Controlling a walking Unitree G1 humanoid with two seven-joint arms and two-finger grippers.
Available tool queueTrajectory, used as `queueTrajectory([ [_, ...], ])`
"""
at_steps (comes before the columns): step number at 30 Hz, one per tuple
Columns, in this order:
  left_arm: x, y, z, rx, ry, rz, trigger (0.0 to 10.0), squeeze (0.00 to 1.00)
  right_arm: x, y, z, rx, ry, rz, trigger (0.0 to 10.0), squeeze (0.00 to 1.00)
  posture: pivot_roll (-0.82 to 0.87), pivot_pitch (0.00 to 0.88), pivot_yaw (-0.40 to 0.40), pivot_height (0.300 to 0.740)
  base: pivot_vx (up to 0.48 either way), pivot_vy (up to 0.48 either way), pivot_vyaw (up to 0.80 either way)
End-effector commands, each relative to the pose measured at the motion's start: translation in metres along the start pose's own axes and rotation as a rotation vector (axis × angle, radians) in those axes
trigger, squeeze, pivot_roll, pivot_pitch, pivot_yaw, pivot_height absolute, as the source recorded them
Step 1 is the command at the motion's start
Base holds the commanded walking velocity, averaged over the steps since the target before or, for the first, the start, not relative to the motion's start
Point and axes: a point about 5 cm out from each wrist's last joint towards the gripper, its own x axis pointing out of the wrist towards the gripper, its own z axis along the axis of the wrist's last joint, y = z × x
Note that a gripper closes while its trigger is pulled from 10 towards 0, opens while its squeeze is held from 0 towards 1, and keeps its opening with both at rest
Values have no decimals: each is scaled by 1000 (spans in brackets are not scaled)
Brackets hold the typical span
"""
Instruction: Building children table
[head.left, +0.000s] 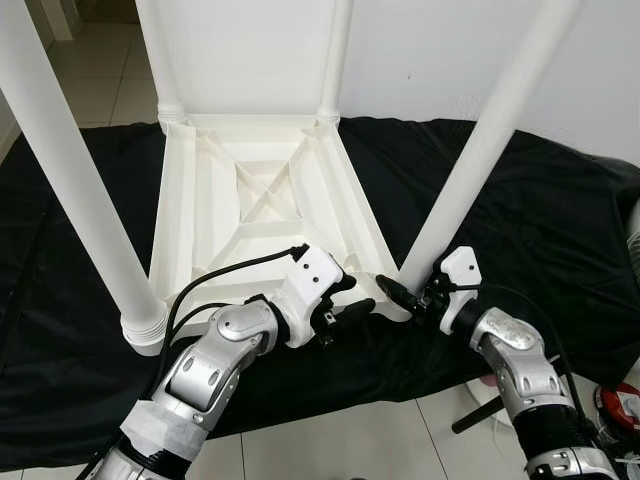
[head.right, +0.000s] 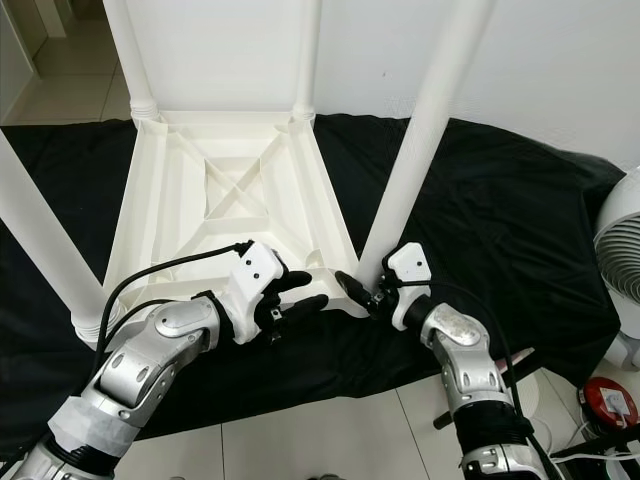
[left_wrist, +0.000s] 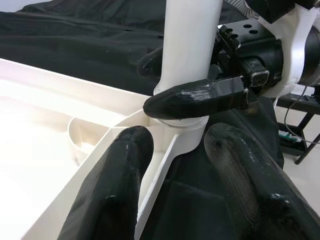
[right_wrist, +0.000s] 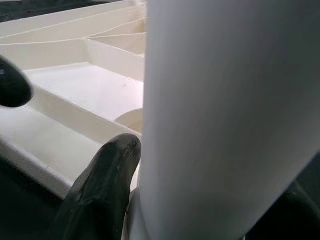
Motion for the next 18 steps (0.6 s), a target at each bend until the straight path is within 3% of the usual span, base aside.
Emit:
queueTrajectory([
  [1, -1, -3, -1, -6, 8, -17, 10000, 0, -2, 1, -1, -8, 20, -130, 10000, 0, 28, 56, -80, 740, 0, 0, 0],
  [2, -2, -5, -2, -10, 9, -19, 10000, 0, -3, 4, 0, 12, 17, -248, 10000, 0, 19, 63, -81, 740, 0, 0, 0],
  [3, -2, -5, -2, -10, 9, -19, 10000, 0, -3, 4, 0, 12, 17, -248, 10000, 0, 19, 63, -81, 740, 0, 0, 0],
  [4, -1, -6, -2, -15, 10, -22, 10000, 0, -4, 7, 0, 26, 29, -380, 10000, 0, 15, 67, -79, 740, 0, 0, 0],
  [5, -1, -6, -2, -15, 10, -22, 10000, 0, -4, 7, 0, 26, 29, -380, 10000, 0, 15, 67, -79, 740, 0, 0, 0],
  [7, 0, -7, -3, -19, 10, -29, 10000, 0, -4, 14, -1, 52, 44, -544, 10000, 0, 8, 71, -77, 740, 0, 0, 0],
  [11, 0, -7, -2, -20, 10, -32, 10000, 0, -3, 21, -1, 67, 43, -606, 10000, 0, 8, 71, -77, 740, 0, 0, 0],
  [13, 1, -8, -2, -22, 10, -36, 10000, 0, 2, 36, 2, 97, 27, -659, 10000, 0, 7, 73, -75, 740, 0, 0, 0],
  [18, 1, -9, -2, -22, 11, -43, 10000, 0, 7, 47, 8, 102, 3, -610, 10000, 0, 1, 72, -71, 740, 0, 0, 0],
])
